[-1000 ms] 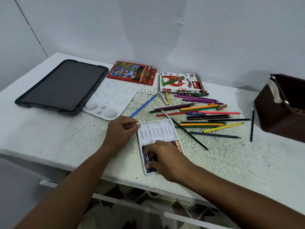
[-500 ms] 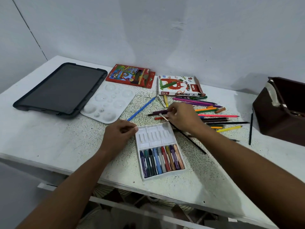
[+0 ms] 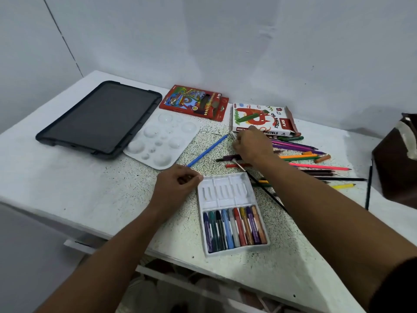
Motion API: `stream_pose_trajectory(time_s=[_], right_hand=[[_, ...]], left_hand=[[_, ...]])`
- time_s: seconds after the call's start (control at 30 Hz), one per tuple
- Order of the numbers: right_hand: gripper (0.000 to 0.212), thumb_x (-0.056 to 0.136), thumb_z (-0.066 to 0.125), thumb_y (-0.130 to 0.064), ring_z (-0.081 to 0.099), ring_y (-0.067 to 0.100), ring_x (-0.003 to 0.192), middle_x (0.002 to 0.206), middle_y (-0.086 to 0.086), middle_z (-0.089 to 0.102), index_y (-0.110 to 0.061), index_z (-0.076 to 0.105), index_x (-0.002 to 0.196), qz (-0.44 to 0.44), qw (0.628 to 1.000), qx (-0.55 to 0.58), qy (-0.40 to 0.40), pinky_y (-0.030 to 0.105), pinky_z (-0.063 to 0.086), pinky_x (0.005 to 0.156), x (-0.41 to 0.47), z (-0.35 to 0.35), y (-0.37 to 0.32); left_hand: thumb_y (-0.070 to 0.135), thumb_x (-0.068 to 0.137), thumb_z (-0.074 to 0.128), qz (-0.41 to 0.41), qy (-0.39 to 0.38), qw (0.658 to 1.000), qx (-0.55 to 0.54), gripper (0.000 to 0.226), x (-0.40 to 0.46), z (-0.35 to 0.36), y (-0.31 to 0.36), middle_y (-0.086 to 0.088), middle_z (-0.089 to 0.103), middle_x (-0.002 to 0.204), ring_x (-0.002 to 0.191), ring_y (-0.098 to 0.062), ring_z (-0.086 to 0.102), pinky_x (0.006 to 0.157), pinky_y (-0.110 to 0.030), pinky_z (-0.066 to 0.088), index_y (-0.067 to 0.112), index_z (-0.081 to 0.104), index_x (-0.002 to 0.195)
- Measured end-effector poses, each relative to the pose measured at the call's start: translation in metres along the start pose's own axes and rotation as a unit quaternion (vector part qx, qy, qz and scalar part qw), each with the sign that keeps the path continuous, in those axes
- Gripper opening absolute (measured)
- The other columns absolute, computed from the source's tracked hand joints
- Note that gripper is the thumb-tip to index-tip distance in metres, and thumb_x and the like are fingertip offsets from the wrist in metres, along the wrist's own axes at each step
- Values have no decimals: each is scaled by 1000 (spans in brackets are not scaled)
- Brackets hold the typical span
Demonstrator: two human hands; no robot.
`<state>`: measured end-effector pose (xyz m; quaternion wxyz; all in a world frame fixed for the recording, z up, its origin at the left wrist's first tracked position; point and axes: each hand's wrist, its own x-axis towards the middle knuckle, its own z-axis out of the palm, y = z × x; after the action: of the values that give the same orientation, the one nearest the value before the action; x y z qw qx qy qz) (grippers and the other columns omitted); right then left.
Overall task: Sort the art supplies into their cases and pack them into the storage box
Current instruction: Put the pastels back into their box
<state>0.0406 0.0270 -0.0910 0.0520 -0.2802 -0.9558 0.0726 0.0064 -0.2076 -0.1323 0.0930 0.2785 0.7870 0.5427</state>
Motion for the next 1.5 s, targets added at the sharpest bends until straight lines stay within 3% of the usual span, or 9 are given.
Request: stream_pose_trajectory(time_s=[0.23,0.37,0.5,0.63,0.73,0.83,1.1,1.3,1.5], right_hand=[[20,88,64,-25,59,27,81,97,11,63,-6,67,93,21,1000,19,-9,31,44,66,10,3,1],[13,87,63,-15,62,28,84,99,11,65,-8,69,96,22,999,23,-9,35,54,71,9,3,5],[17,90,58,-10,59,29,95,113,11,58,-13,68,103,7,998,61,-7,38,51,81,4,-5,14],[16,94,54,-9,52,22,93,108,7,51,-16,67,102,-64,993,98,5,30,45,73,-13,-23,29],[21,92,54,2,49,15,90,104,1,47,-10,67,103,-138,985,107,-5,14,33,62,-35,-35,39],[24,87,58,6,51,13,85,103,4,52,-6,69,103,-226,971,74,-22,7,31,67,-59,-38,47],[28,75,70,5,63,31,92,111,15,61,-6,70,101,-368,925,-8,-90,39,55,72,-98,-37,49],[38,79,66,5,58,27,113,124,11,60,-8,68,114,-376,923,-2,-86,35,49,92,-101,-34,47],[34,93,59,-24,53,18,110,121,3,56,-12,61,124,-259,958,85,-90,23,38,87,-107,-34,45]], left_hand=[[19,77,80,20,13,999,24,9,0,6,-2,0,66,79,67,-6,59,65,-19,49,16,76,84],[16,75,82,25,29,998,43,11,0,11,0,-2,64,76,64,-8,58,61,-13,45,16,77,85],[16,78,79,26,38,997,57,8,0,13,2,-1,63,73,63,-9,58,62,-13,44,17,78,86],[18,80,77,32,42,996,74,9,0,14,3,2,63,72,67,-12,60,65,-20,45,17,78,89],[19,81,76,35,44,995,81,9,0,15,3,3,63,72,67,-10,59,65,-19,44,18,78,89],[19,81,76,39,44,995,85,8,1,15,3,4,63,71,67,-8,58,64,-19,44,18,78,89],[17,82,75,46,38,994,96,8,-1,14,4,2,64,75,69,-10,58,65,-21,44,17,77,90],[18,83,74,50,38,993,98,10,-3,14,4,3,64,76,70,-10,59,67,-25,47,16,76,92],[20,84,73,50,33,993,106,10,-3,13,4,3,65,77,70,-4,58,64,-13,41,16,76,93]])
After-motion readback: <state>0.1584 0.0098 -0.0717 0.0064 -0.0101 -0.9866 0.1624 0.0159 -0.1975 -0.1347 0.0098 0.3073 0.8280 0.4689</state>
